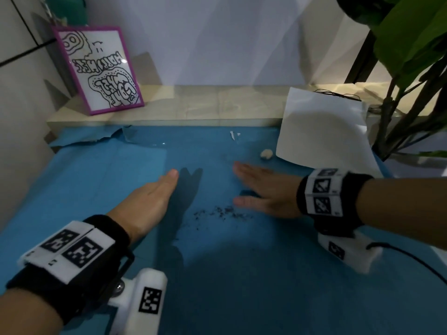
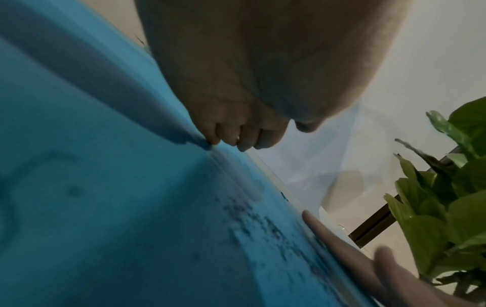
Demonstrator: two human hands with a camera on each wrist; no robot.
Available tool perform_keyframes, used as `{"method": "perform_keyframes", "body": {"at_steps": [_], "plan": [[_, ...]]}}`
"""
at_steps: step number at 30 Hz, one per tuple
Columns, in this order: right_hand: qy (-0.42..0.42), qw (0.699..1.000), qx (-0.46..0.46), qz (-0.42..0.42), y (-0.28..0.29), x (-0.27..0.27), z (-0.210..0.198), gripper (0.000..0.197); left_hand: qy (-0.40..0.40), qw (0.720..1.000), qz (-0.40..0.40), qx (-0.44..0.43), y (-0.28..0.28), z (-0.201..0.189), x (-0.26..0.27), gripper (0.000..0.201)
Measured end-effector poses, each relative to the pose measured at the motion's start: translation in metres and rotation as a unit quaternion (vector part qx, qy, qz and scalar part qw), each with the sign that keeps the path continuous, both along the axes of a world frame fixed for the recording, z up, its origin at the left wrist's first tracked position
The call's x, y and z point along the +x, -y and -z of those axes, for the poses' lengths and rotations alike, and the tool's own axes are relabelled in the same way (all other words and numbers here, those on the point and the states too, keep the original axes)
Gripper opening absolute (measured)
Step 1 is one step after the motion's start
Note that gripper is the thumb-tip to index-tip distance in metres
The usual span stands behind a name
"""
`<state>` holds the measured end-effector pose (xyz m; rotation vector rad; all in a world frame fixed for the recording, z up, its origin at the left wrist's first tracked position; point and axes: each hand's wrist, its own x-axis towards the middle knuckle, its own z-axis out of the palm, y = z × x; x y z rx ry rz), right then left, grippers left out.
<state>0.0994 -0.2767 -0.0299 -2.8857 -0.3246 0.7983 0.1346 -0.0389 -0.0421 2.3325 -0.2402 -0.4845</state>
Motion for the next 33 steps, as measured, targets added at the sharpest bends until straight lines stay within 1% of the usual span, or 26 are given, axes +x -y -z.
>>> {"method": "perform_keyframes", "body": {"at_steps": [2, 4, 5, 7, 9, 12, 13, 14, 15, 16, 17, 18, 19, 20, 21, 22, 23, 24, 25, 26, 27, 28, 29, 30, 31, 33], "plan": [[0.007, 0.999, -0.033, 0.003, -0.002, 0.009, 0.003, 0.090, -0.012, 0.999, -0.009, 0.028, -0.002, -0.001, -0.001, 0.052], [-0.004, 0.997, -0.053, -0.054, -0.012, -0.003, 0.007, 0.093, -0.031, 0.997, -0.043, 0.052, 0.001, -0.001, -0.001, 0.049], [-0.016, 0.994, -0.053, -0.089, -0.019, -0.015, 0.009, 0.091, -0.031, 0.995, -0.059, 0.069, 0.003, -0.001, 0.000, 0.046], [-0.032, 0.993, -0.013, -0.116, -0.027, -0.040, 0.005, 0.089, 0.004, 0.990, -0.027, 0.136, 0.011, 0.003, -0.001, 0.042], [-0.018, 0.997, 0.040, -0.056, -0.023, -0.053, -0.001, 0.090, 0.018, 0.979, 0.029, 0.202, 0.029, 0.010, -0.005, 0.046], [0.049, 0.989, 0.093, 0.107, -0.005, -0.056, 0.001, 0.079, 0.029, 0.959, 0.117, 0.257, 0.063, 0.022, -0.027, 0.056], [0.064, 0.982, 0.090, 0.156, 0.001, -0.059, 0.004, 0.077, 0.032, 0.955, 0.157, 0.249, 0.075, 0.022, -0.041, 0.057], [0.068, 0.975, 0.083, 0.196, 0.006, -0.063, 0.009, 0.077, 0.022, 0.959, 0.189, 0.209, 0.085, 0.018, -0.056, 0.057], [0.072, 0.969, 0.078, 0.223, 0.011, -0.068, 0.013, 0.076, 0.006, 0.968, 0.207, 0.143, 0.089, 0.012, -0.067, 0.056], [0.077, 0.964, 0.078, 0.240, 0.014, -0.073, 0.015, 0.077, -0.009, 0.981, 0.184, 0.054, 0.087, 0.003, -0.076, 0.054], [0.077, 0.961, 0.082, 0.253, 0.016, -0.078, 0.016, 0.078, -0.007, 0.991, 0.131, -0.022, 0.080, -0.005, -0.078, 0.052], [0.075, 0.957, 0.086, 0.266, 0.016, -0.084, 0.017, 0.080, 0.026, 0.996, 0.064, -0.062, 0.066, -0.008, -0.074, 0.049], [0.071, 0.954, 0.087, 0.278, 0.017, -0.089, 0.017, 0.080, 0.063, 0.997, 0.000, -0.043, 0.050, -0.004, -0.063, 0.047], [0.065, 0.952, 0.085, 0.286, 0.016, -0.096, 0.017, 0.079, 0.086, 0.995, -0.041, 0.032, 0.033, 0.002, -0.052, 0.049], [0.061, 0.951, 0.088, 0.290, 0.014, -0.101, 0.017, 0.079, 0.091, 0.983, -0.062, 0.146, 0.018, 0.013, -0.044, 0.052], [0.059, 0.951, 0.091, 0.289, 0.012, -0.105, 0.019, 0.082, 0.077, 0.962, -0.063, 0.256, 0.010, 0.020, -0.041, 0.057], [0.060, 0.955, 0.086, 0.276, 0.010, -0.109, 0.019, 0.093, 0.058, 0.944, -0.058, 0.319, 0.013, 0.025, -0.042, 0.060], [0.070, 0.960, 0.077, 0.259, 0.009, -0.110, 0.022, 0.114, 0.047, 0.943, -0.043, 0.327, 0.025, 0.027, -0.048, 0.063], [0.069, 0.964, 0.068, 0.247, 0.010, -0.109, 0.024, 0.139, 0.044, 0.952, -0.014, 0.302, 0.042, 0.030, -0.056, 0.065], [0.068, 0.965, 0.064, 0.244, 0.012, -0.109, 0.026, 0.155, 0.042, 0.964, 0.026, 0.262, 0.063, 0.030, -0.068, 0.066], [0.080, 0.963, 0.068, 0.248, 0.015, -0.109, 0.031, 0.161, 0.042, 0.974, 0.075, 0.210, 0.083, 0.026, -0.082, 0.068], [0.099, 0.960, 0.079, 0.251, 0.018, -0.109, 0.033, 0.159, 0.039, 0.982, 0.114, 0.144, 0.099, 0.019, -0.093, 0.066], [0.120, 0.955, 0.094, 0.255, 0.020, -0.110, 0.035, 0.154, 0.031, 0.988, 0.125, 0.083, 0.104, 0.013, -0.099, 0.063], [0.127, 0.950, 0.115, 0.261, 0.020, -0.110, 0.034, 0.144, 0.038, 0.992, 0.109, 0.046, 0.101, 0.006, -0.100, 0.059], [0.125, 0.945, 0.134, 0.269, 0.020, -0.111, 0.032, 0.125, 0.068, 0.994, 0.072, 0.057, 0.090, 0.004, -0.096, 0.059], [0.087, 0.934, 0.163, 0.306, 0.014, -0.114, 0.027, 0.083, 0.144, 0.974, -0.045, 0.167, 0.055, 0.007, -0.086, 0.062]]}}
